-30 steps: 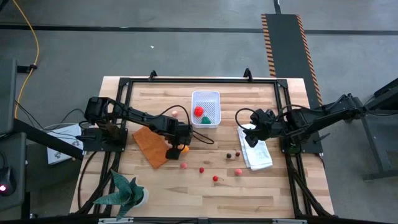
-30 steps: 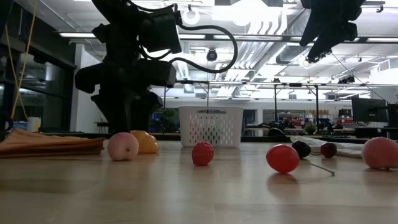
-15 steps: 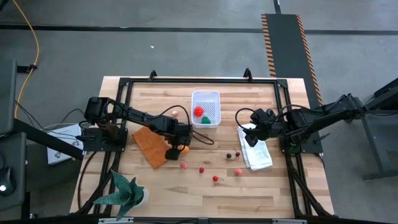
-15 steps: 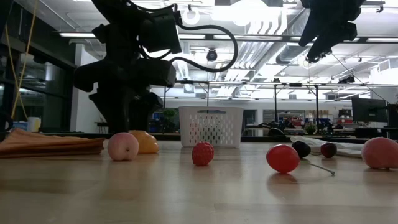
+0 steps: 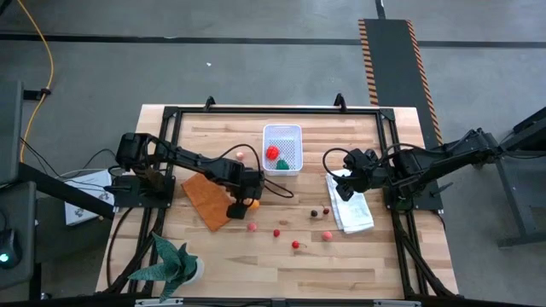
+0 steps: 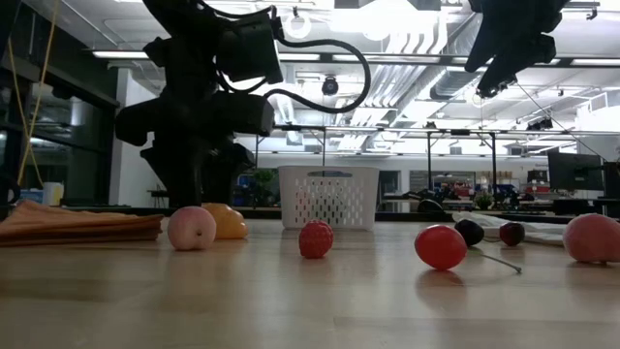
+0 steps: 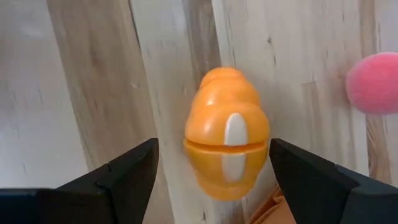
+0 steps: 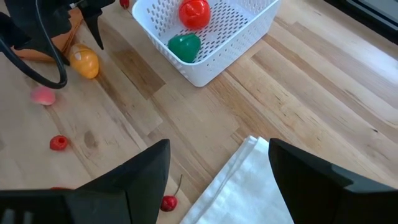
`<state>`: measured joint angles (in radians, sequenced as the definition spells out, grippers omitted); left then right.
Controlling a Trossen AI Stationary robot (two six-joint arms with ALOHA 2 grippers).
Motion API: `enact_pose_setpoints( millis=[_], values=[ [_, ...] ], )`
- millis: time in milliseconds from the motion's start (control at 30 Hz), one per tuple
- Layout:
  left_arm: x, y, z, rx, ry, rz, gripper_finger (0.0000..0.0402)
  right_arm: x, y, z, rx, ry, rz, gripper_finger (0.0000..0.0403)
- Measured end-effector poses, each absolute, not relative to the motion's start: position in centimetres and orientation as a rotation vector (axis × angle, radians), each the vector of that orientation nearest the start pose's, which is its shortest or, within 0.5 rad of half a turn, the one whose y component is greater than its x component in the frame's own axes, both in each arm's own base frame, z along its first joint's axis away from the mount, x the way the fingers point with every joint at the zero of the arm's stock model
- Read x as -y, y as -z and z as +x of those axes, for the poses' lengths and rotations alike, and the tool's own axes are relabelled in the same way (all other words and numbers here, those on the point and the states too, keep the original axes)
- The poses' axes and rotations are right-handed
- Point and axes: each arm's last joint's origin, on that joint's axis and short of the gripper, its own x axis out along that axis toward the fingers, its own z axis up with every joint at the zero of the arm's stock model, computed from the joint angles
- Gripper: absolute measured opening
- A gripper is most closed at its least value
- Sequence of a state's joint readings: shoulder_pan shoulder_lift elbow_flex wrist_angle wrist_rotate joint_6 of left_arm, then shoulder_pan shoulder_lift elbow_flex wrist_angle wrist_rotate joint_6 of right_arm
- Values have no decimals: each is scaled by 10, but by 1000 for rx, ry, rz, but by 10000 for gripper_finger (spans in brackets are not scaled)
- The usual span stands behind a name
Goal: Pick and placing Produce into tupperware
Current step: Put the croissant into the white bin
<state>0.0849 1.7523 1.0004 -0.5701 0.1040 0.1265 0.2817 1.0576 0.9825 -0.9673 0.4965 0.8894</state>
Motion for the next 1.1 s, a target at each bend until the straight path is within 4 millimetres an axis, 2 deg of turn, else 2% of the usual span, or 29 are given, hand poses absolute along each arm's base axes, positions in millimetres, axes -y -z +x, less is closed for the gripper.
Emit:
enact_pose_setpoints(
  millis=[167,667,1100],
  values=[
    [-23,-146,310,-1311,110,-26,285,-39,-294,183,-789,592,420,263],
    [-23,-146,310,-1313,118,-33,202,-38,-294,183,-787,595,422,263],
    [-23,-146,310,-1314,117,-36,196,-38,-294,183,-787,596,422,263]
  ],
)
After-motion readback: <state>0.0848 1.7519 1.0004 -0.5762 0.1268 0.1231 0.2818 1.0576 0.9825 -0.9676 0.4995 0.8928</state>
